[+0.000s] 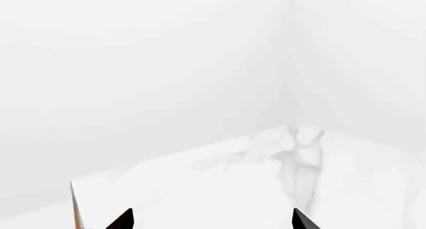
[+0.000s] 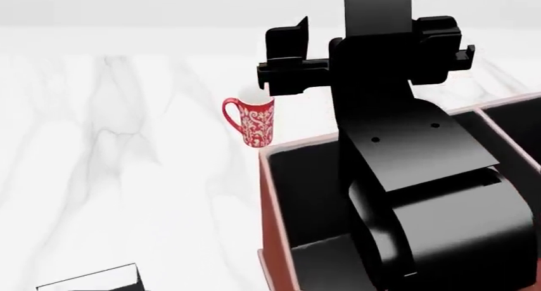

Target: Pick up the book and place it in the right compartment of the caddy.

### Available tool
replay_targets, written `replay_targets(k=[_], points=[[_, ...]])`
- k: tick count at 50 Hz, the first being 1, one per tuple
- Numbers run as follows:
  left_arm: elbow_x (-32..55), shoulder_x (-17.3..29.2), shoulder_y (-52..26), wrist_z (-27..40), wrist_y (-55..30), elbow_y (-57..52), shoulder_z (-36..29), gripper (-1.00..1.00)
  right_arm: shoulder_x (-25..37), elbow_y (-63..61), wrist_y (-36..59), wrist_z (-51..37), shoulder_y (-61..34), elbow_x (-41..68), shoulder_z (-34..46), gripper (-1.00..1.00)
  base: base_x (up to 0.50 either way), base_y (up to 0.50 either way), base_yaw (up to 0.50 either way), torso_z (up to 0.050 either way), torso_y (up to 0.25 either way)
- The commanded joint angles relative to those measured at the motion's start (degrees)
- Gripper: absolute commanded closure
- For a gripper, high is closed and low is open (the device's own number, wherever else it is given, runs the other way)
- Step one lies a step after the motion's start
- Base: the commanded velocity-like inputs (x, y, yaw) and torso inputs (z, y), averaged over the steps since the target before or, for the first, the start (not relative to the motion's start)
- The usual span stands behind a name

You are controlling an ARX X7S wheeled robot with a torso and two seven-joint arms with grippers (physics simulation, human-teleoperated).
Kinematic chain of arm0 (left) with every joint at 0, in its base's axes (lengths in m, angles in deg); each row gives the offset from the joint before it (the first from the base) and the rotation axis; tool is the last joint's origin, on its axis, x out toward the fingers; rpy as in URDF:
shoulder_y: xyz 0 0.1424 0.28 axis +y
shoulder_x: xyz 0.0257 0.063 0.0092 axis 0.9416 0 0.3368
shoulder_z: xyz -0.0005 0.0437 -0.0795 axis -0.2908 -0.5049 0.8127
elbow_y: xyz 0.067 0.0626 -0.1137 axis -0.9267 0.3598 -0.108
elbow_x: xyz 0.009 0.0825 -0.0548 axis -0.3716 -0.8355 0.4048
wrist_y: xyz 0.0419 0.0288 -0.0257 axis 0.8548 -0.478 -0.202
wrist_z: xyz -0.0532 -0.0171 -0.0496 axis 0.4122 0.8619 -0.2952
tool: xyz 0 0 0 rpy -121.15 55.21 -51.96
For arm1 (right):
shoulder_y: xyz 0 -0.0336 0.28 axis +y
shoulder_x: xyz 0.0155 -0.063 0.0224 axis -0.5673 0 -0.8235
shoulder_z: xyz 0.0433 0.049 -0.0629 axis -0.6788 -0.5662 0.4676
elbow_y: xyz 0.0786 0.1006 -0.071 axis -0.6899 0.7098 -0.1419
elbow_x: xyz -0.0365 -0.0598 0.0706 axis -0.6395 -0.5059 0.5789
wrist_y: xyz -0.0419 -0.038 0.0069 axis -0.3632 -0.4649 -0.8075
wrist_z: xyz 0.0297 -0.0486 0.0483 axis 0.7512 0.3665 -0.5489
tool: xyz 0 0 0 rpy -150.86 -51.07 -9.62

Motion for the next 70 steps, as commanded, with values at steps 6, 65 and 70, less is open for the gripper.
replay_targets(k=[6, 65, 70], points=[[0.09, 0.04, 0.24, 0.14, 0.25, 0.01, 0.01, -1.0, 0.28, 0.09, 0.01, -0.43, -0.25, 0.94, 0.19, -1.0, 0.5, 0.0, 0.0, 0.0, 0.002], [0.85, 0.3, 1.02, 0.89, 0.94, 0.06, 0.17, -1.0, 13.21, -29.35, 3.6, 36.35, 2.08, 27.42, 29.78, -1.0, 0.07, 0.0, 0.0, 0.0, 0.0], [0.84, 0.37, 0.99, 0.93, 1.05, 0.18, 0.08, -1.0, 14.67, -30.46, 2.71, 38.5, 2.28, 28.01, 31.63, -1.0, 0.0, 0.0, 0.0, 0.0, 0.0]])
